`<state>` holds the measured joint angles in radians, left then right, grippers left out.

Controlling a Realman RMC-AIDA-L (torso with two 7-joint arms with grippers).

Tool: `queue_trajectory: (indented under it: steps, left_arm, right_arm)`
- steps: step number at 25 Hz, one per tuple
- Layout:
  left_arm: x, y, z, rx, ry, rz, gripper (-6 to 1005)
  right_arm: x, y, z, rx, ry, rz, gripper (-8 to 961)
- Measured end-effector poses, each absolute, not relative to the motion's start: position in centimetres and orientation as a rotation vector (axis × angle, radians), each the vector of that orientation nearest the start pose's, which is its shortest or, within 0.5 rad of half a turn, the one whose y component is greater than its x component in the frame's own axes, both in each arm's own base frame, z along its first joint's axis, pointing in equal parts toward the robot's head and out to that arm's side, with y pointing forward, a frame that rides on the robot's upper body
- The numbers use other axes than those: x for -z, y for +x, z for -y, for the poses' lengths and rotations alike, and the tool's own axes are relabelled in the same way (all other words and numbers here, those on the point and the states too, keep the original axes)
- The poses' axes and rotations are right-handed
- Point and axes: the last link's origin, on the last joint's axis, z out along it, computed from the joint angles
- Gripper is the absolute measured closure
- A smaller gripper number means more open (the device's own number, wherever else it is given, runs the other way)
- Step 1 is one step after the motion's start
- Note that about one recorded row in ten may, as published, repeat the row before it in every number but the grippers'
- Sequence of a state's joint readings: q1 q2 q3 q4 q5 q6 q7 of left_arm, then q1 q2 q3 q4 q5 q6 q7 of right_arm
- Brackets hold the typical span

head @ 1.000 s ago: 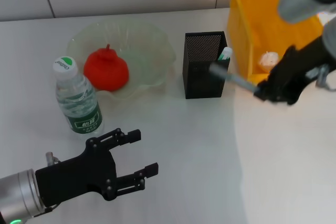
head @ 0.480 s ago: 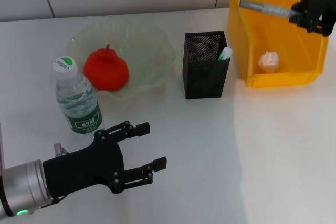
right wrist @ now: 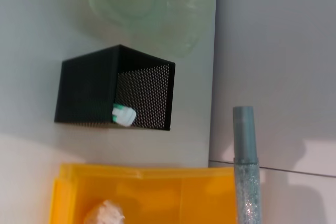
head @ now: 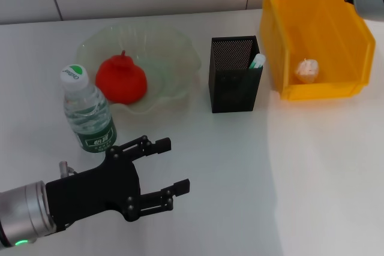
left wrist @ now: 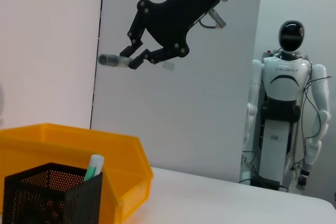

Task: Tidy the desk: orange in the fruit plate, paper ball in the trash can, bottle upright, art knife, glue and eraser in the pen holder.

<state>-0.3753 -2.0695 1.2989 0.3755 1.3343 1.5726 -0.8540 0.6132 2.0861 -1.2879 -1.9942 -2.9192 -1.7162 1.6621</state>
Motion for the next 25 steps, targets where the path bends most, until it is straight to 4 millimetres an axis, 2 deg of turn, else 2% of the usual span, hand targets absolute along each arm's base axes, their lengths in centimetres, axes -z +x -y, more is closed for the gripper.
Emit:
queue_trajectory:
  steps: [1, 5, 13, 20, 25]
  left_arm:
    - [6.2, -25.9, -25.5, 1.048, -2.733, 0.301, 207]
    - [6.3, -26.1, -25.4, 1.050, -2.710, 0.303, 207]
    - [6.4, -26.0, -25.2, 1.059, -2.715, 0.300, 207]
    - [6.5, -26.0, -25.1, 1.066, -2.716, 0.310, 207]
    - [6.6, -26.0, -25.0, 1.066, -2.715, 0.309, 207]
  right_arm:
    - [-12.0, 9.9, -35.0, 0.866, -2.271, 0.560, 820]
    - [-11.2, 10.5, -34.9, 0.925, -2.223, 0.750, 814]
    - [-10.3, 10.7, -35.1, 0.985, -2.197, 0.922, 803]
    - [-9.9, 10.1, -36.7, 1.017, -2.082, 1.117, 794]
    - [-9.2, 10.6, -37.7, 1.036, -2.027, 1.204, 787]
